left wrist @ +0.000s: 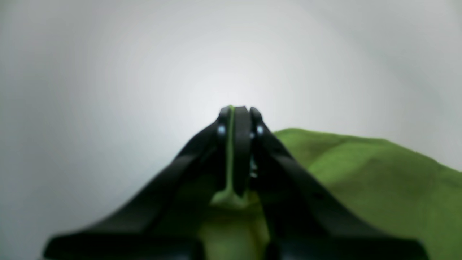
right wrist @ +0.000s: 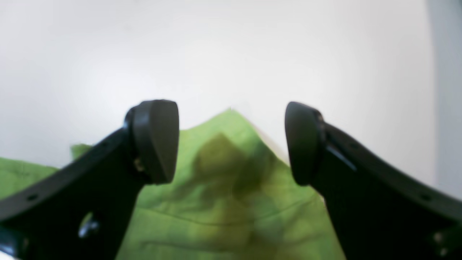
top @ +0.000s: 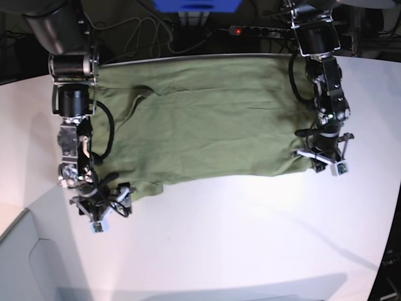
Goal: Fold the T-shirt properly
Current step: 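Lift the hem with both grippers and fold it toward the collar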
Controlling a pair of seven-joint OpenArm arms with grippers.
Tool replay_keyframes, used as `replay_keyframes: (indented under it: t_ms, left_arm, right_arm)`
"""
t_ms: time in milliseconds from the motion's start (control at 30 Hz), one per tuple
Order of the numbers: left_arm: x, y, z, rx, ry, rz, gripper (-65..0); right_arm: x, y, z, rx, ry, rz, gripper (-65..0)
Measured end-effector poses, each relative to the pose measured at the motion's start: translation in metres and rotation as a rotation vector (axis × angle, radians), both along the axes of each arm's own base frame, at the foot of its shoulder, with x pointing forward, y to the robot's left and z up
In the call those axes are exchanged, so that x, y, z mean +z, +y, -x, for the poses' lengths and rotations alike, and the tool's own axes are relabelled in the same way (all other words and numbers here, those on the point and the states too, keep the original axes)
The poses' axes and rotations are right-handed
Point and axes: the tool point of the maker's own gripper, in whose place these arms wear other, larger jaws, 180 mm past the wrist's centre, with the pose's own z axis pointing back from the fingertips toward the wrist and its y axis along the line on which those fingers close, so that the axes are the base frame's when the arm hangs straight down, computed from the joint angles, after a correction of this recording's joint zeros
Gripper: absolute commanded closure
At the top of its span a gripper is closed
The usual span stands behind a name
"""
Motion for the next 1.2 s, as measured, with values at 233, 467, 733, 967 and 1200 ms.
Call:
replay_keyframes:
  t_ms: [233,467,733,967,1200]
  left_arm:
    - [0.000,0.000,0.000,-0.001,0.000,0.000,0.0]
    - [0.000,0.000,0.000,-0.001,0.000,0.000,0.0]
    - [0.000,0.000,0.000,-0.001,-0.001,0.000,0.0]
    - [0.003,0.000,-0.001,0.000,-0.008,-0.003,0.0]
    - [0.017,-0.003,0.009,-0.019,-0.036,-0.032,0.0]
  right_arm:
    - [-0.019,-0.002,0.000,-0.017,0.027,-0.023,-43.1]
    - [-0.023,-0.001,0.003,-0.018,0.025,-0.028,-9.0]
    - [0.007,-0.001,0.001,-0.001,-0.071,-0.006,0.0]
    - [0.023,0.003,0.023,0.030,-0.117,0.026,-0.1]
    - [0.030,-0.015,0.047,0.015,-0.149,0.059,-0.1]
